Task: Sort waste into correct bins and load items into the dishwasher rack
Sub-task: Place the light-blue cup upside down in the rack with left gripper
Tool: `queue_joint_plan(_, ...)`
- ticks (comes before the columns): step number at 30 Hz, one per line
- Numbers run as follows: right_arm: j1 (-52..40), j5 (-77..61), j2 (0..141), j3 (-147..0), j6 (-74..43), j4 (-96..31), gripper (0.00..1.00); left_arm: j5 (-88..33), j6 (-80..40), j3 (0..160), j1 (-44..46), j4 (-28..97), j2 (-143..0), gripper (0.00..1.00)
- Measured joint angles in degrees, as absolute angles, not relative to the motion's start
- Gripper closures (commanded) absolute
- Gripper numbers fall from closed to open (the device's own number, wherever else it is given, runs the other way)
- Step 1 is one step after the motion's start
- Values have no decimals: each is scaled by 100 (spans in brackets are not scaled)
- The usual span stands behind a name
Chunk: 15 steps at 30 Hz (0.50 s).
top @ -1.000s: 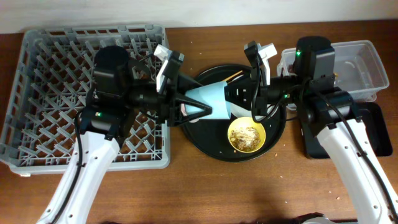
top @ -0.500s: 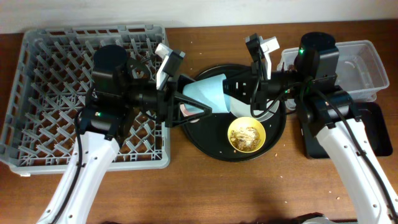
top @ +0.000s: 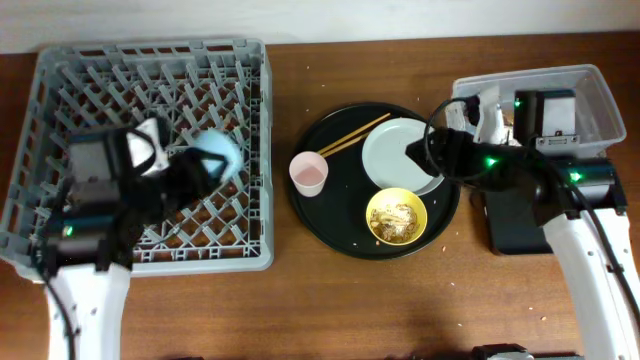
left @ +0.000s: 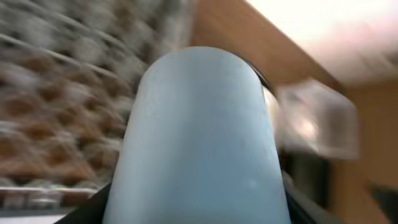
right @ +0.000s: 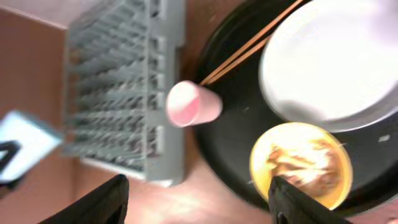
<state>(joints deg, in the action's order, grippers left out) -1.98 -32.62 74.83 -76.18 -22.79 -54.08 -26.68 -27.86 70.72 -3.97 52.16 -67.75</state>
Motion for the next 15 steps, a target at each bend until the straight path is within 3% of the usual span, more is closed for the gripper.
queue_joint_plan(2, -213, -2851, 7483, -7616, -2095, -5701, 27, -534, -2768, 7107, -679, 6082, -6497, 50)
queue_joint_plan(4, -215, -2749, 7483, -7616, -1966, -5811, 27, 526, -2781, 7111, -1131, 6331, -6770, 50)
queue_joint_plan(8, -220, -2687, 7483, -7616, -1874, -5902, 27, 768, -2792, 7098, -1809, 5833, -8112, 49)
queue_joint_plan(9, -220, -2679, 7483, -7616, -1863, -5959, 27, 770, -2792, 7105, -1809, 5518, -8372, 41)
queue_joint_plan(11, -220, -2679, 7483, -7616, -1835, -5981, 27, 725, -2794, 7102, -1809, 5378, -9004, 35)
queue_joint_plan(12, -220, -2679, 7483, -7616, -1817, -6010, 27, 703, -2794, 7102, -1809, 5374, -9135, 13)
queue_joint_plan(13, -220, -2679, 7483, -7616, -1796, -6031, 27, 622, -2816, 7102, -1809, 5408, -9282, 13)
queue_joint_plan(15, -220, -2679, 7483, -7616, -1734, -6110, 27, 351, -2829, 7102, -1809, 5452, -9301, 4)
